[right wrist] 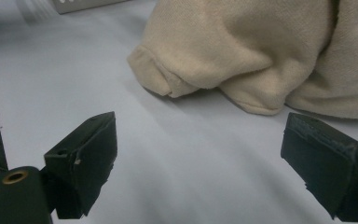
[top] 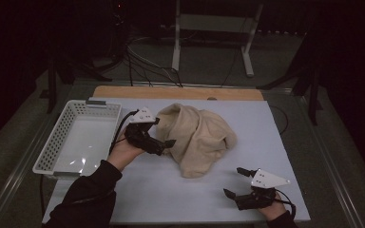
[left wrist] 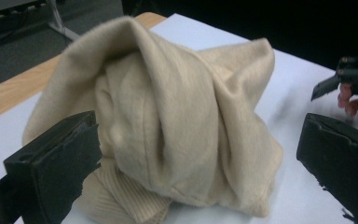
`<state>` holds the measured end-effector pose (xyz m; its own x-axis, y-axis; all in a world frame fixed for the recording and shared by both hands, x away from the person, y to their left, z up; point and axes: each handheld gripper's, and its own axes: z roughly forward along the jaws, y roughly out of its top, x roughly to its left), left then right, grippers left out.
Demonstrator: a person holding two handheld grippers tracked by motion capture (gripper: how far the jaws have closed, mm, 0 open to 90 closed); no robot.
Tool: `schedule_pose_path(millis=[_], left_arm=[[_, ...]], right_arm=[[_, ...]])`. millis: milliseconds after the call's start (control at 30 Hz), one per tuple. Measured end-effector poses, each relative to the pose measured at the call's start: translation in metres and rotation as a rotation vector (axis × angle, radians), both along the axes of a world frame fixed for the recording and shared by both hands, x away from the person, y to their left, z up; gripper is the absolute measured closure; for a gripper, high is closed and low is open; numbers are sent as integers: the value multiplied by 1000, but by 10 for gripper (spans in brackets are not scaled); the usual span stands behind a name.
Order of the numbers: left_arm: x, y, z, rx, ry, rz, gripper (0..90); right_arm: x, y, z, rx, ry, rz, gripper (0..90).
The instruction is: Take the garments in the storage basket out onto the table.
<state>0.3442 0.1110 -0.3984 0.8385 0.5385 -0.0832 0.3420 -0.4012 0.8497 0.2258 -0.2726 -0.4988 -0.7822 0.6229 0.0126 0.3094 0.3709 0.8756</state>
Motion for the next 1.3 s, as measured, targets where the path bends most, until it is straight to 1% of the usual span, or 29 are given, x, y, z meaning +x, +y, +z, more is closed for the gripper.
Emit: schedule_pose_path(millis=[100,133,167,200,233,300,333,400,500,567,600,633,733,800,867,1000,1133,1233,1300], left_arm=[[-4,1,-6,-1,9,-4,2],[-6,0,-8,10,10,-6,2],[-8,0,-10,23,2,-5,2],[-10,0,-12,33,6,-5,2],[-12,1,-14,26,11,-9,1],[-15,2,-18,30,18,-11,1],[-17,3,-20,20,24,-14,2],[-19,3,-23,19,28,-19,1],[-23,2,-28,31,36,-29,2],[-26,2,-33,30,40,-34,1],[-26,2,-33,30,40,-34,1],[-28,3,-38,37,42,-39,1],[-32,4,-46,39,57,-43,1],[-35,5,-50,35,62,-46,1],[-39,5,-53,47,64,-55,1],[-47,5,-62,54,72,-67,1],[-54,7,-71,64,68,-66,1],[-59,10,-80,58,78,-63,1],[-62,13,-85,58,92,-61,1]], right_arm=[[0,0,0,1,0,-1,109],[0,0,0,1,0,-2,108],[0,0,0,2,0,-2,109],[0,0,0,1,-1,-1,109],[0,0,0,2,0,-1,108],[0,0,0,0,1,1,108],[0,0,0,3,0,1,109],[0,0,0,3,-4,2,108],[0,0,0,2,0,1,109],[0,0,0,2,-1,2,109],[0,0,0,2,-1,2,109],[0,0,0,1,-1,1,108],[0,1,0,-2,0,3,108],[0,1,0,-1,0,3,108],[0,1,0,1,-2,4,108],[0,1,0,-3,-3,6,109],[-1,1,0,-5,-4,8,108],[-1,1,0,-5,-4,8,108],[-1,1,0,-4,-4,8,108]])
